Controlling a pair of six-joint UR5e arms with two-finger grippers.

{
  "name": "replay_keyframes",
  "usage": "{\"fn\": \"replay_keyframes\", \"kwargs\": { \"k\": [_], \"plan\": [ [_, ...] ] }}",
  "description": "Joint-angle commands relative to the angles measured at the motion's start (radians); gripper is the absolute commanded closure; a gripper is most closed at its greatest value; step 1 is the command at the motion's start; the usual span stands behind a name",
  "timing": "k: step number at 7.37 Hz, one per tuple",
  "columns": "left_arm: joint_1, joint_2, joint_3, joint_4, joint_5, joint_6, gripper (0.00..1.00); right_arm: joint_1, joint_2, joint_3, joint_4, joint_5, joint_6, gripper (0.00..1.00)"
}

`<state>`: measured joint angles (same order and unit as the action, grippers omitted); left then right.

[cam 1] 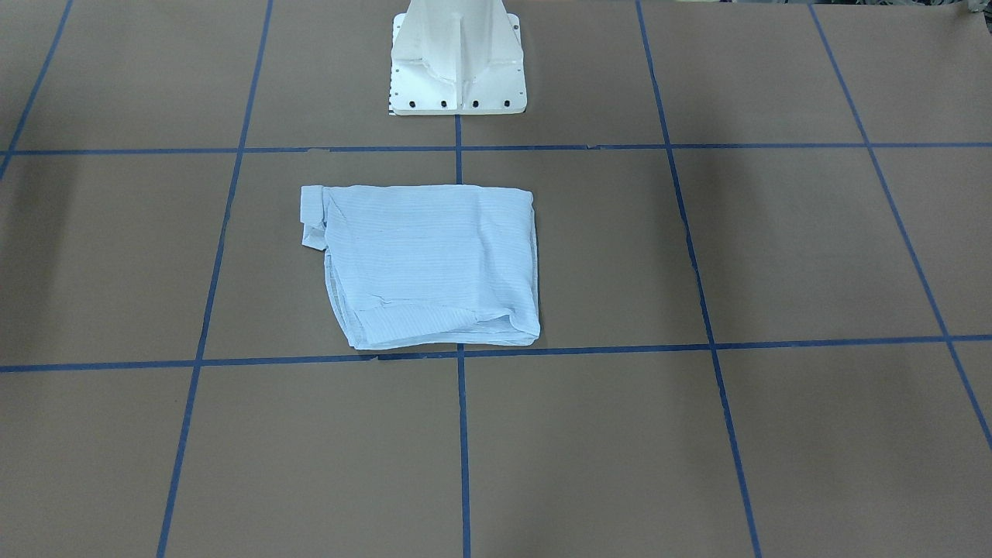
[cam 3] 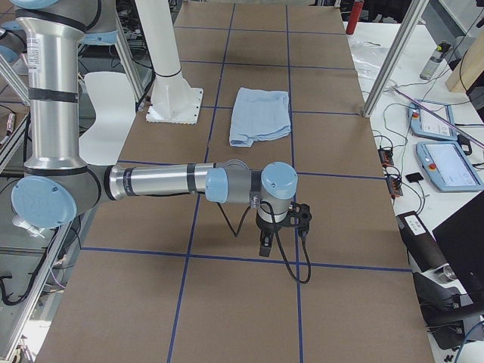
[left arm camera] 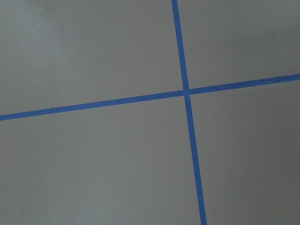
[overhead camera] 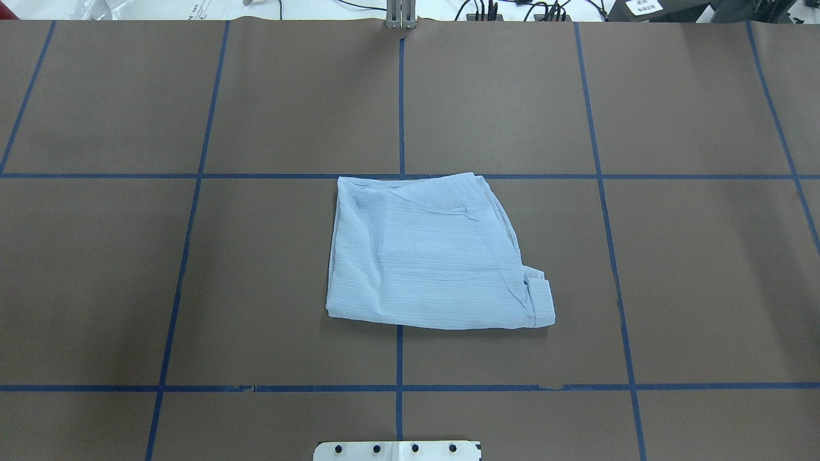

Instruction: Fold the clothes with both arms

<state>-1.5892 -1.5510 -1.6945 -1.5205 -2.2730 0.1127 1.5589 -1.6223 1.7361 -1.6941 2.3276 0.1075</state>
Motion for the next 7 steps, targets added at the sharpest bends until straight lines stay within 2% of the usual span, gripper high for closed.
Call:
{"fn": "replay_keyframes", "kwargs": {
  "k": [1,6,7],
  "plan": [
    [0.000,0.002,-0.004,0.000,-0.002,0.001,0.00,0.003,-0.002,0.003,-0.001,0.007,0.001,0.00],
    [0.000,0.002,-0.002,0.000,-0.107,-0.001,0.00,0.003,-0.002,0.006,0.001,0.018,0.001,0.00],
    [0.000,0.002,-0.002,0.000,-0.103,-0.001,0.00,0.004,-0.002,0.006,0.001,0.018,0.000,0.00]
  ]
}}
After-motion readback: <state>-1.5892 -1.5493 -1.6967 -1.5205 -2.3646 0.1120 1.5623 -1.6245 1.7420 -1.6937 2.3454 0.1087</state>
